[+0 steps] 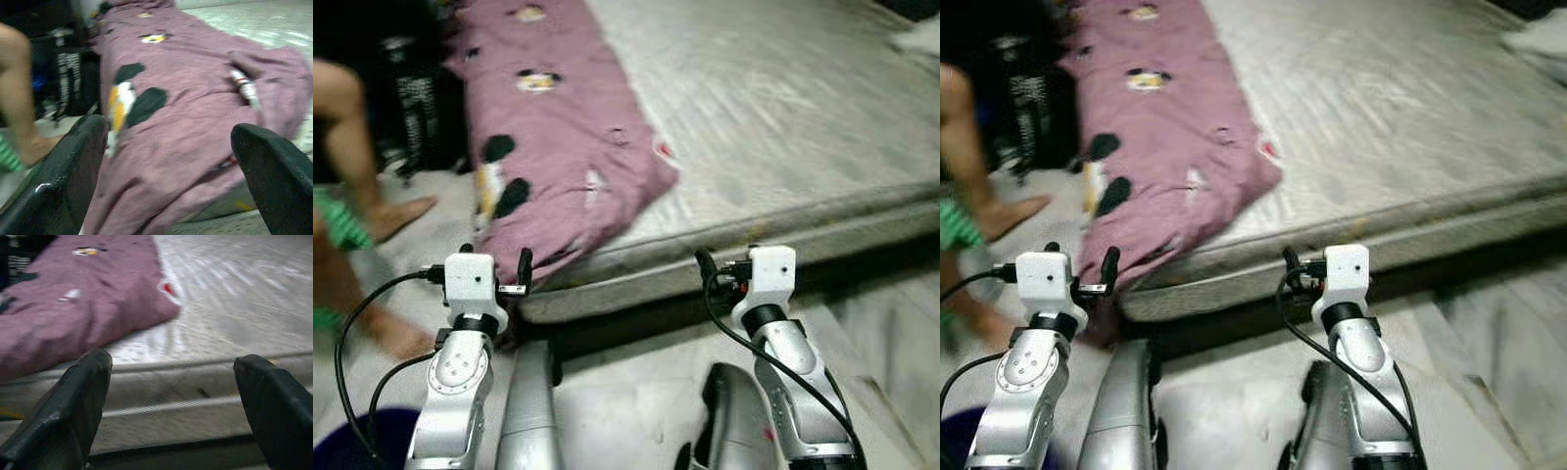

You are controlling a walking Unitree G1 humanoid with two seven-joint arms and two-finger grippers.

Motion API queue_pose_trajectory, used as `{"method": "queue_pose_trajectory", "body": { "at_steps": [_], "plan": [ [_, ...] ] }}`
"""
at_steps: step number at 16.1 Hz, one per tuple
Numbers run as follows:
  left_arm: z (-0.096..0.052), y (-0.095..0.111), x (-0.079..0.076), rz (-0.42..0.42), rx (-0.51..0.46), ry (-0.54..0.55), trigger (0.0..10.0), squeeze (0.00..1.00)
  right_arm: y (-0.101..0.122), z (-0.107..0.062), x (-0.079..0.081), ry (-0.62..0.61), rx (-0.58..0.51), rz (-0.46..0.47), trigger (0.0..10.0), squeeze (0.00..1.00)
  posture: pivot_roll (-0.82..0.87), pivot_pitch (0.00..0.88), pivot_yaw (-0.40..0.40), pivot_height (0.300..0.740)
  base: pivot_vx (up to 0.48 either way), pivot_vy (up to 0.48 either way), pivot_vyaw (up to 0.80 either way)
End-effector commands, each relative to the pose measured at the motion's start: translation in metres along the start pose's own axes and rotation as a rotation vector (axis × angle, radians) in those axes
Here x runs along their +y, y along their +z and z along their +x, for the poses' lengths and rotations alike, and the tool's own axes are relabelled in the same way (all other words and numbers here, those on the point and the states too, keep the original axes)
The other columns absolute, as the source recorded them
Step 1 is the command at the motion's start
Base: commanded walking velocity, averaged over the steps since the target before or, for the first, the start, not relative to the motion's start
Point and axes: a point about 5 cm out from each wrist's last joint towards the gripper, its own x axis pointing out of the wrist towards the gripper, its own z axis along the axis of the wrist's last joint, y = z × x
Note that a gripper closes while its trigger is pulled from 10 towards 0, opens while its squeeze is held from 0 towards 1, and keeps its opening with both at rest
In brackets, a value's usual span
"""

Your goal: Clean up the room

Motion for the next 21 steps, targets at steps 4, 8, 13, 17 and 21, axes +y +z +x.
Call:
{"method": "queue_pose_trajectory", "body": {
  "at_steps": [4, 8, 13, 17, 21],
  "plan": [
    [0.0001, -0.0029, -0.0001, -0.009, 0.017, -0.006, 10.0, 0.00, -0.0022, 0.0018, 0.0000, -0.002, 0.016, 0.007, 10.0, 0.00, 0.03, 0.064, -0.010, 0.524, 0.234, 0.000, 0.00],
    [0.0007, -0.0030, -0.0009, -0.011, 0.020, -0.009, 10.0, 0.00, -0.0022, 0.0029, 0.0011, 0.011, 0.015, 0.003, 10.0, 0.00, 0.03, 0.060, -0.011, 0.524, 0.397, 0.000, 0.00],
    [0.0016, -0.0050, -0.0014, -0.006, 0.037, -0.007, 10.0, 0.00, -0.0026, 0.0042, 0.0022, 0.021, 0.015, -0.001, 10.0, 0.00, 0.03, 0.055, -0.012, 0.524, 0.404, 0.000, 0.00],
    [0.0026, -0.0048, -0.0017, -0.006, 0.031, -0.002, 10.0, 0.00, -0.0045, 0.0046, 0.0016, 0.024, 0.026, 0.000, 10.0, 0.00, 0.03, 0.051, -0.013, 0.524, 0.085, 0.000, 0.00],
    [0.0039, -0.0057, -0.0021, -0.005, 0.041, -0.001, 10.0, 0.00, -0.0048, 0.0057, 0.0027, 0.028, 0.030, -0.014, 10.0, 0.00, 0.03, 0.054, -0.017, 0.524, 0.000, 0.000, 0.54]
  ]
}}
